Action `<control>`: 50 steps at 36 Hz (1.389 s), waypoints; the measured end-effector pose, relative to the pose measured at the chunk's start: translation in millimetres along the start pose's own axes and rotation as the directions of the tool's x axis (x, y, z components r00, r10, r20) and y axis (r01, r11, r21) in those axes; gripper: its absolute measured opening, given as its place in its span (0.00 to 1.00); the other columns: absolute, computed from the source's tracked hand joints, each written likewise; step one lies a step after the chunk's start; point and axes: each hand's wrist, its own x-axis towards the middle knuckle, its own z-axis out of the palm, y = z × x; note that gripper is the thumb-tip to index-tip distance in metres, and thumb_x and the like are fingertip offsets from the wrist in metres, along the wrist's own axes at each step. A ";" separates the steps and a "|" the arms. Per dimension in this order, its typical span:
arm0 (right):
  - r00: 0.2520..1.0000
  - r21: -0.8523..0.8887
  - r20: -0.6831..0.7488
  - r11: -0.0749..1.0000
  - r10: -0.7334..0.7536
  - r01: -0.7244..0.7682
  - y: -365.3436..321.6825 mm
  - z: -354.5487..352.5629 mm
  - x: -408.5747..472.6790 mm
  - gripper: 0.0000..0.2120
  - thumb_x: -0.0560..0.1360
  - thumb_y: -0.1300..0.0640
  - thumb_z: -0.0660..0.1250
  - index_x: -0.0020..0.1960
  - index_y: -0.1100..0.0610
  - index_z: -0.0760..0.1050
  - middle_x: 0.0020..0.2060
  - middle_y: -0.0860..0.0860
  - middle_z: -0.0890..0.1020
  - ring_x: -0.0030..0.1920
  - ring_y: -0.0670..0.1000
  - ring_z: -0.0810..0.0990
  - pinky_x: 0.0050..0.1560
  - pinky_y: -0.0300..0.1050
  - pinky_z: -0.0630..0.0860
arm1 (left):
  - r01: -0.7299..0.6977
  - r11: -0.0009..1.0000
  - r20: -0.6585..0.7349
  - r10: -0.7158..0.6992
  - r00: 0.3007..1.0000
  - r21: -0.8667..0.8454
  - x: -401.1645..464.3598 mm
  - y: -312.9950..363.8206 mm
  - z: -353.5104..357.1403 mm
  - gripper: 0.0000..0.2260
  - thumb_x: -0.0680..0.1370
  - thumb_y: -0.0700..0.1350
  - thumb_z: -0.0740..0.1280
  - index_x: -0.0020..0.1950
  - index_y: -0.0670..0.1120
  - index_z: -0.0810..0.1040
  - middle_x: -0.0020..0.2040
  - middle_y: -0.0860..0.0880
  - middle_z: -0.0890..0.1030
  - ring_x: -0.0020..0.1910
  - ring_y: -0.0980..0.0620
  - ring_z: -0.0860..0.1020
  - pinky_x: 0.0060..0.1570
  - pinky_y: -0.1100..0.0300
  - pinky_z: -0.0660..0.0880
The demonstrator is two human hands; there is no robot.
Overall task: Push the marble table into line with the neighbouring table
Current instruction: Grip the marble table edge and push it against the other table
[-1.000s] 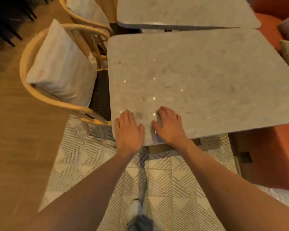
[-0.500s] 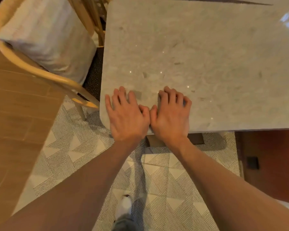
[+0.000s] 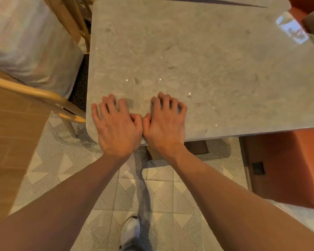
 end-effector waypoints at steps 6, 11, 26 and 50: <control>0.999 0.011 -0.025 1.000 0.023 -0.022 -7.8 7.6 13.9 0.20 0.75 0.49 0.55 0.59 0.58 0.75 0.64 0.55 0.76 0.60 0.57 0.72 0.62 0.55 0.64 | -0.027 1.000 -0.035 0.027 0.999 0.004 19.0 -7.3 6.7 0.18 0.76 0.49 0.57 0.60 0.40 0.75 0.64 0.37 0.75 0.63 0.37 0.72 0.70 0.40 0.63; 0.998 0.018 -0.037 0.998 0.054 -0.053 -16.3 16.4 31.3 0.21 0.75 0.48 0.53 0.58 0.58 0.76 0.62 0.55 0.77 0.60 0.56 0.72 0.62 0.56 0.64 | -0.059 0.998 -0.104 0.056 0.993 -0.027 41.8 -16.5 16.9 0.17 0.76 0.49 0.58 0.58 0.40 0.75 0.56 0.38 0.77 0.56 0.36 0.73 0.65 0.40 0.67; 0.995 0.022 -0.029 0.995 0.095 -0.094 -29.3 22.2 57.2 0.22 0.73 0.48 0.51 0.57 0.57 0.76 0.57 0.54 0.77 0.56 0.55 0.72 0.61 0.55 0.64 | -0.126 0.990 -0.205 0.113 0.972 -0.055 74.5 -27.4 26.8 0.16 0.75 0.47 0.60 0.58 0.39 0.73 0.54 0.35 0.76 0.52 0.34 0.73 0.59 0.39 0.68; 0.995 0.064 -0.016 0.993 0.099 -0.098 -34.0 25.6 64.6 0.28 0.74 0.46 0.45 0.58 0.59 0.76 0.60 0.56 0.77 0.59 0.56 0.72 0.63 0.57 0.65 | -0.141 0.990 -0.149 0.136 0.979 -0.023 84.3 -33.4 30.1 0.18 0.76 0.47 0.57 0.61 0.39 0.70 0.55 0.35 0.75 0.53 0.35 0.72 0.59 0.40 0.67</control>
